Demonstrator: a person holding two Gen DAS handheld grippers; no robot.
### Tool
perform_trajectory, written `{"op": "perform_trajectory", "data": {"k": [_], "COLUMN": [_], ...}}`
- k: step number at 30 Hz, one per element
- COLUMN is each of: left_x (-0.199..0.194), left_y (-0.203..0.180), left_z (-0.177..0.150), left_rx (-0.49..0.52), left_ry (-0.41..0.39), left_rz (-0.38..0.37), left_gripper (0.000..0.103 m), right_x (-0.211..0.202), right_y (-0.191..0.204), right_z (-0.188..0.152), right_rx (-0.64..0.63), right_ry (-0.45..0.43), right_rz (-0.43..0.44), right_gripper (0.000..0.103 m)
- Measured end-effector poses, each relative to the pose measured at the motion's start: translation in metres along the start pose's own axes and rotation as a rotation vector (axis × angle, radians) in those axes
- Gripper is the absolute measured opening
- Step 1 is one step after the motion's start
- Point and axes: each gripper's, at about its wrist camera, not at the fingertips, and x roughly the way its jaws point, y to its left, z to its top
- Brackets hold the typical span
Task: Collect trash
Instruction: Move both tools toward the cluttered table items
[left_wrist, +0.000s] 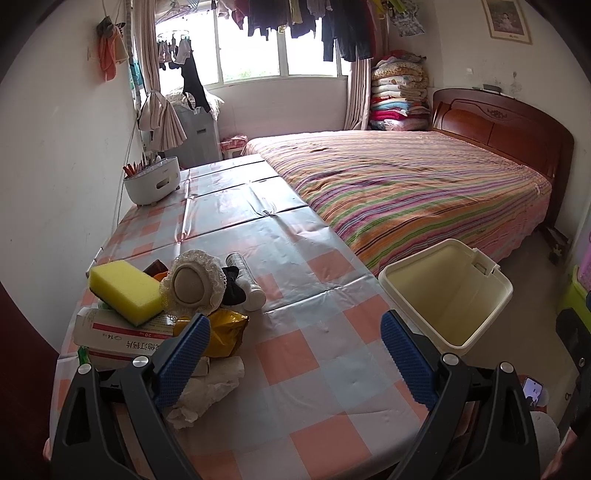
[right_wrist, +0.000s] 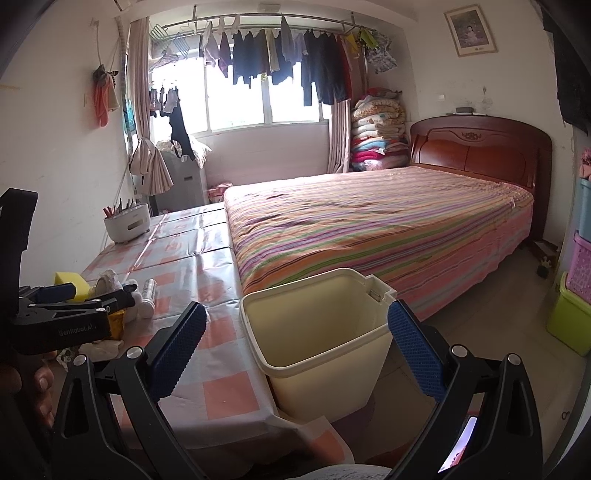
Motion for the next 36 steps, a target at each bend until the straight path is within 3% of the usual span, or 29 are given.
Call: {"op": "perform_trajectory", "data": {"k": [36], "left_x": [0.001], "left_y": [0.016], "left_z": [-0.004], "left_rx": [-0.027], "left_ry": [0.007], "left_rz": [0.023], "left_gripper": [0.091], "right_x": [0.002], "right_y": [0.015], "right_z": [0.008], "right_rx": [-0.028], "right_ry": [-0.001], "right_rz": [0.046], "right_gripper": [0.097]}}
